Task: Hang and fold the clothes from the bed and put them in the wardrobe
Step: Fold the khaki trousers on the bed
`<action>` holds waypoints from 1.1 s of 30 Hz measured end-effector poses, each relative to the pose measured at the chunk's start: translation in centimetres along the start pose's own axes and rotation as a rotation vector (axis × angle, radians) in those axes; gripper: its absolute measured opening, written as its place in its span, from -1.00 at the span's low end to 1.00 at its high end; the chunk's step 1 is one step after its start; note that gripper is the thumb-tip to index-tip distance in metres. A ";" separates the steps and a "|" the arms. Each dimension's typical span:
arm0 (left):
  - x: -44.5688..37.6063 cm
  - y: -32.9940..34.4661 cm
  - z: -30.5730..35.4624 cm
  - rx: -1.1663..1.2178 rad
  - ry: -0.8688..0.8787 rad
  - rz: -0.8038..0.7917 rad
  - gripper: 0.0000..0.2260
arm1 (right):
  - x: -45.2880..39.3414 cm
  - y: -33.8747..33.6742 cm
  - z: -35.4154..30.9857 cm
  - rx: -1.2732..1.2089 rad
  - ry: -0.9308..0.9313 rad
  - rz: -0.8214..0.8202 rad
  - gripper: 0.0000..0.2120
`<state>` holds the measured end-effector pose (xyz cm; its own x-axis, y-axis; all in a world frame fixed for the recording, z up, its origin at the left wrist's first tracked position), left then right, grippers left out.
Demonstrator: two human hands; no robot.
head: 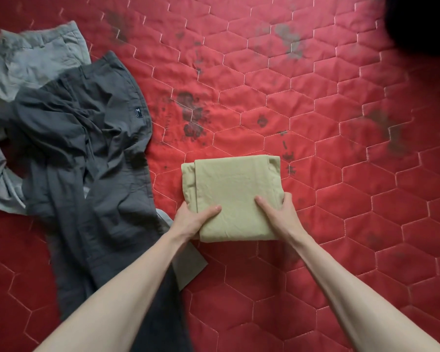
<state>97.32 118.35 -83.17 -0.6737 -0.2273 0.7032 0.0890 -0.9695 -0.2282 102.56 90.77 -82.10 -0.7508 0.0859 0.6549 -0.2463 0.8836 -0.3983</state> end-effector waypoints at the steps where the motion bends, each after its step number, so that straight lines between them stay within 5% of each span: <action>1: 0.1 -0.1 0.1 0.032 0.006 -0.007 -0.60 | 0.1 0.1 0.0 -0.075 -0.015 -0.013 -0.38; 5: 1.0 -0.7 1.1 0.081 0.069 -0.005 -0.21 | 0.9 -0.2 -0.8 -0.165 -0.083 0.029 -0.30; 12: 3.9 -3.1 2.9 0.142 0.138 0.053 -0.22 | 3.8 -0.4 -5.3 -0.197 -0.262 0.032 0.01; 17: 9.0 -4.8 4.4 0.233 0.154 0.098 -0.11 | 8.5 -2.3 -9.8 -0.137 -0.373 0.027 -0.22; 33: 37.6 -12.4 18.8 0.379 0.438 0.341 -0.28 | 33.6 -11.4 -25.6 -0.235 -0.553 -0.133 -0.31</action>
<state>84.71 120.10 -41.26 -0.7906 -0.5461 0.2770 0.5473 -0.8331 -0.0805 95.86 95.40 -39.11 -0.9450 -0.2279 0.2345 -0.2653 0.9536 -0.1424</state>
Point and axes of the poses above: each hand's wrist, its own x-axis away from the middle knuckle, its own y-axis out of the palm, z = x × y, the point moved 10 cm from there along -x, towards the middle knuckle, and after that the axes turned 1 degree about x, right-handed, at the moved point
